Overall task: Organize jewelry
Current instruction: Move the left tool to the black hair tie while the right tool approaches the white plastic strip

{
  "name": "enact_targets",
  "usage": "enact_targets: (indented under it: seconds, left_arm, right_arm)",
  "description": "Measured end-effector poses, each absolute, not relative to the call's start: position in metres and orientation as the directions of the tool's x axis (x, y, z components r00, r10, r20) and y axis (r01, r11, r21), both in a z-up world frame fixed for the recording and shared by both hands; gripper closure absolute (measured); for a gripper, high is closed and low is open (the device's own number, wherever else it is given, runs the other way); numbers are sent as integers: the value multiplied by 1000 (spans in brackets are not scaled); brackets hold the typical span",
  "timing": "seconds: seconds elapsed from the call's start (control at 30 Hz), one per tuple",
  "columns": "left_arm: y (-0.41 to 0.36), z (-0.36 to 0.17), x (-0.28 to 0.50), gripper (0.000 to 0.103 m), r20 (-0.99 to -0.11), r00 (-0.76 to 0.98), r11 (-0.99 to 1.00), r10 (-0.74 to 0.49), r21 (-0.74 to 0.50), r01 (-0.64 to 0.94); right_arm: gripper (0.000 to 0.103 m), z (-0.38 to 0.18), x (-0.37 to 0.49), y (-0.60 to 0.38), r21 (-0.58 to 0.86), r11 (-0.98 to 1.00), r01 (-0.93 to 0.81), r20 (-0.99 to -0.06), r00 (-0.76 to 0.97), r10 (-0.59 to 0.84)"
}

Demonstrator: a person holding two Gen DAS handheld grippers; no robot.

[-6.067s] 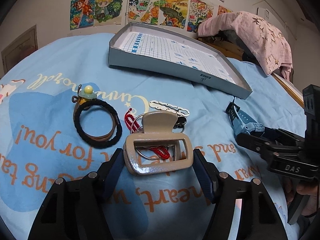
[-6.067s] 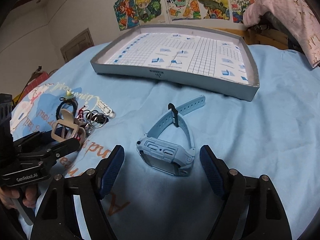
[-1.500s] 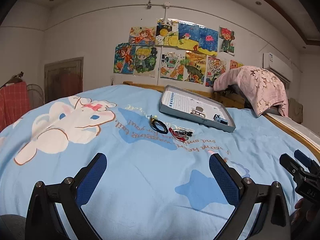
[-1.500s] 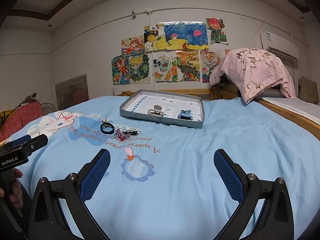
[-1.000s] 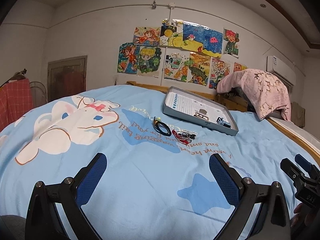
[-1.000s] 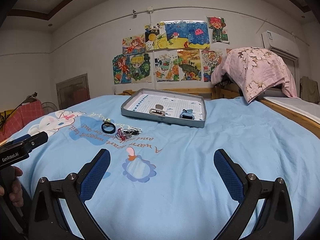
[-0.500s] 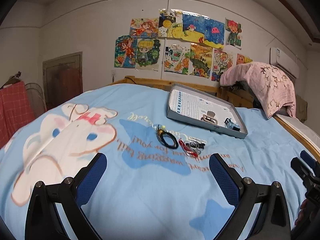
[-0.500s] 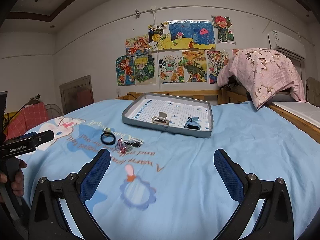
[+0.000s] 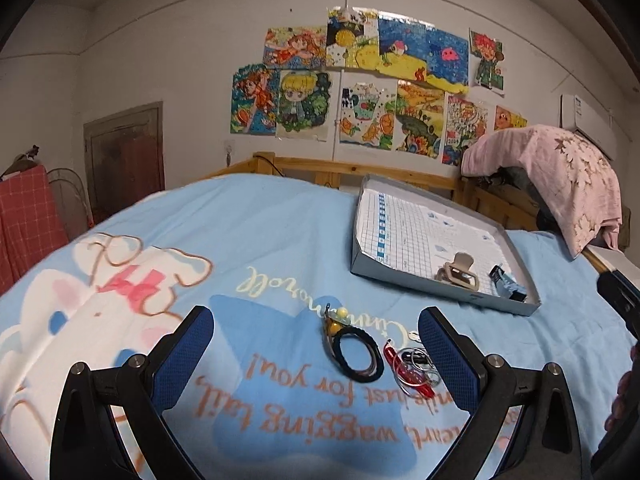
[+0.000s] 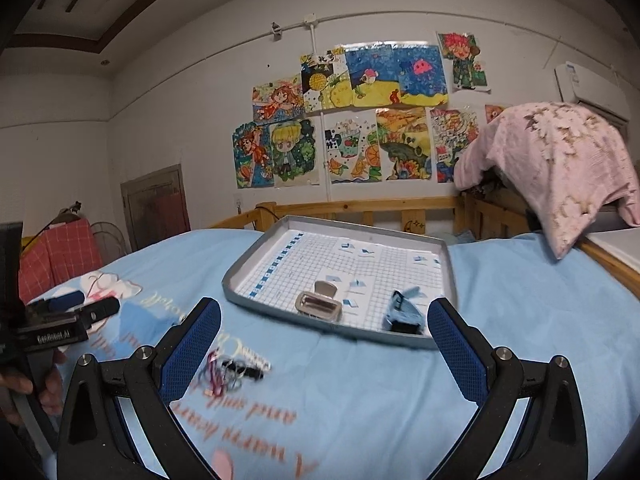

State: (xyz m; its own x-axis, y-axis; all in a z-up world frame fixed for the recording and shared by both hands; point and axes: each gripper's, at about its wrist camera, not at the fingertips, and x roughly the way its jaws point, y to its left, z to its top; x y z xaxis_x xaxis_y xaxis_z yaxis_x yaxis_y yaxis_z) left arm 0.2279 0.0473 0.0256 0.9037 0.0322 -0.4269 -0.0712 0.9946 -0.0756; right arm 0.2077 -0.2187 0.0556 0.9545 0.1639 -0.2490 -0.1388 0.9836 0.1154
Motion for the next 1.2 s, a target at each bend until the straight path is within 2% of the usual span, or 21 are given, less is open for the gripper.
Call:
enact_targets:
  seconds: [0.27,0.33,0.4,0.43,0.47,0.6,0.7,0.83,0.93,1.03,1.2]
  left_arm:
    - [47,-6,249,0,-496,868,994,-19,-101,-36]
    - [44,-10,252,5,-506,862,994,-34,-103,-21]
    - [43,-15,255,13,-525,850,995,-49,-104,-7]
    - [43,-18,257,15,-533,844,994,-54,-106,-4]
    - [43,-20,258,17,-543,838,994,-60,-110,-1]
    - [41,-29,266,36,-576,813,992,-89,-128,18]
    - [39,-37,272,46,-601,792,990,-107,-139,29]
    - [37,-43,277,51,-612,783,989,-112,-148,25]
    - [34,-44,280,61,-615,780,989,-115,-147,30]
    - [31,-46,283,71,-622,774,989,-119,-146,35]
    - [33,-51,285,81,-631,766,986,-125,-162,28]
  right_arm:
    - [2,14,254,-203,139,968,-209,-352,903,246]
    - [3,5,262,-200,145,963,-225,-386,884,265]
    - [11,0,270,-198,158,957,-241,-406,868,286]
    - [21,-4,274,-196,166,955,-247,-419,859,295]
    - [26,-8,278,-195,173,951,-255,-434,848,306]
    - [34,-19,288,-190,178,943,-282,-466,820,333]
    - [41,-25,295,-184,171,939,-299,-488,802,345]
    - [51,-33,302,-177,172,936,-306,-508,787,351]
    - [54,-38,307,-172,172,934,-314,-524,774,357]
    - [62,-42,312,-166,167,929,-330,-547,753,366]
    - [66,-49,319,-154,156,919,-362,-575,723,382]
